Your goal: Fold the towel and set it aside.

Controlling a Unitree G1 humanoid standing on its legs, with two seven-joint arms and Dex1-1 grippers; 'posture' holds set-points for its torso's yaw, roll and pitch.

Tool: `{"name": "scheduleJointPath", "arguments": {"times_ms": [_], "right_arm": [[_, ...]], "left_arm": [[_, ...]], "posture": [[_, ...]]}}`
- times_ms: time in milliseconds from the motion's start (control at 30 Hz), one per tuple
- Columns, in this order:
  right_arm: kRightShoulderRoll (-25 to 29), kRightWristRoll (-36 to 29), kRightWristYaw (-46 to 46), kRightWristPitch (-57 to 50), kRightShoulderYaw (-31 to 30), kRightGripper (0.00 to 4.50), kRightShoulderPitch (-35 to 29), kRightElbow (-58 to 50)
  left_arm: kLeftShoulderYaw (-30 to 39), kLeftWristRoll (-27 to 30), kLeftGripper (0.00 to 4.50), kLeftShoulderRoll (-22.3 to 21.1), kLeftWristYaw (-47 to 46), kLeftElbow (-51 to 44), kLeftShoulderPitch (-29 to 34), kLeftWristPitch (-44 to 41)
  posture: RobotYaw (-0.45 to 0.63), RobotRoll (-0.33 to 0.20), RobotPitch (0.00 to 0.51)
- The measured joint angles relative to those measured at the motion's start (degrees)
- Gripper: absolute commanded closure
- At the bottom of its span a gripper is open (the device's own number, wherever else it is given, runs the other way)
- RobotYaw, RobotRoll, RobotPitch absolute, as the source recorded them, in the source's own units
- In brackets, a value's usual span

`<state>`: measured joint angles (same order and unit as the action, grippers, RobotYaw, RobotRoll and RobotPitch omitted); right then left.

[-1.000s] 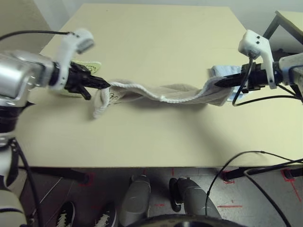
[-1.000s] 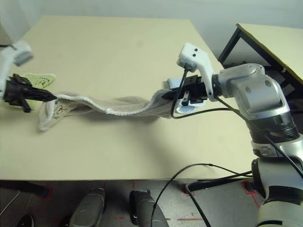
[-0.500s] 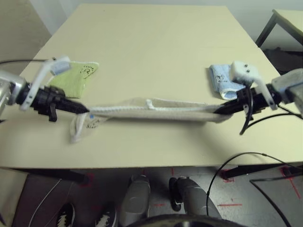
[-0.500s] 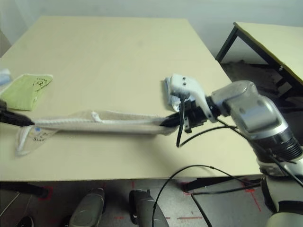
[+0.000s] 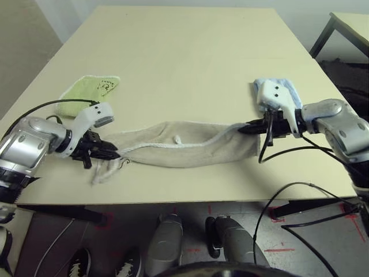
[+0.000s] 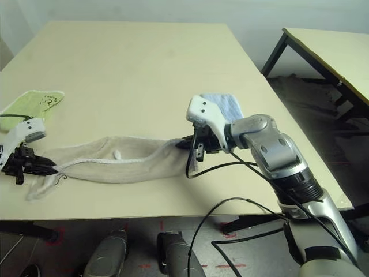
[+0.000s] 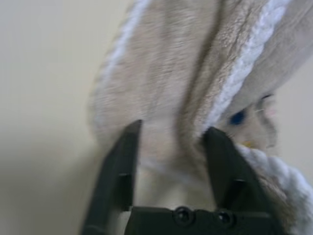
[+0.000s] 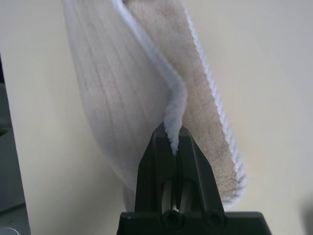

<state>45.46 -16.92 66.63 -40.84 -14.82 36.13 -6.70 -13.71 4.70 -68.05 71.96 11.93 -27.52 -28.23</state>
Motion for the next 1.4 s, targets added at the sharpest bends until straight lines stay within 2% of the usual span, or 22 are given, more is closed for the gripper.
{"name": "scheduleJointPath", "arguments": {"times_ms": [100,233,333,600,800,1000,1033,1100,1400], "right_arm": [[0.0,0.0,-0.1,0.1,0.0,4.50,-0.1,0.3],[-0.3,0.3,-0.1,0.3,0.0,4.50,-0.1,0.7],[-0.7,0.9,-0.1,0.9,0.0,4.50,-0.1,1.3],[-1.8,1.6,0.3,1.6,-0.2,4.50,0.0,1.7],[-2.0,1.8,0.4,1.6,-0.3,4.50,0.0,1.7],[-2.0,1.9,0.4,2.1,-0.3,4.50,-0.6,1.7],[-2.0,1.9,0.5,2.1,-0.3,4.50,-0.6,1.6],[-1.9,1.9,0.5,2.1,-0.3,4.50,-0.8,1.6],[-1.0,1.8,1.4,2.2,-0.2,4.50,-0.9,1.4]], "left_arm": [[0.0,-2.0,0.03,-1.7,1.6,-0.8,-1.4,1.6],[0.6,-2.1,0.03,-3.6,4.6,-5.0,-2.1,0.9],[1.8,-1.6,0.03,-6.8,7.5,-10.3,-1.2,-0.6],[4.6,2.2,0.03,-11.9,11.8,-21.4,5.0,-7.4],[5.2,2.2,0.03,-11.3,9.1,-24.3,6.8,-10.7],[4.7,-0.7,0.03,-7.2,2.6,-23.9,7.6,-12.0],[4.2,-1.4,0.42,-7.1,1.9,-23.8,8.0,-11.7],[3.8,-2.3,0.92,-6.7,0.9,-23.3,8.6,-11.6],[3.7,-2.8,4.08,-5.4,0.5,-22.3,9.1,-11.6]], "posture": [[0.13,0.000,0.130],[0.14,0.000,0.123],[0.14,0.000,0.122],[0.14,0.000,0.124],[0.14,0.000,0.126],[0.14,0.000,0.122],[0.14,0.000,0.122],[0.14,0.000,0.123],[0.14,0.000,0.123]]}}
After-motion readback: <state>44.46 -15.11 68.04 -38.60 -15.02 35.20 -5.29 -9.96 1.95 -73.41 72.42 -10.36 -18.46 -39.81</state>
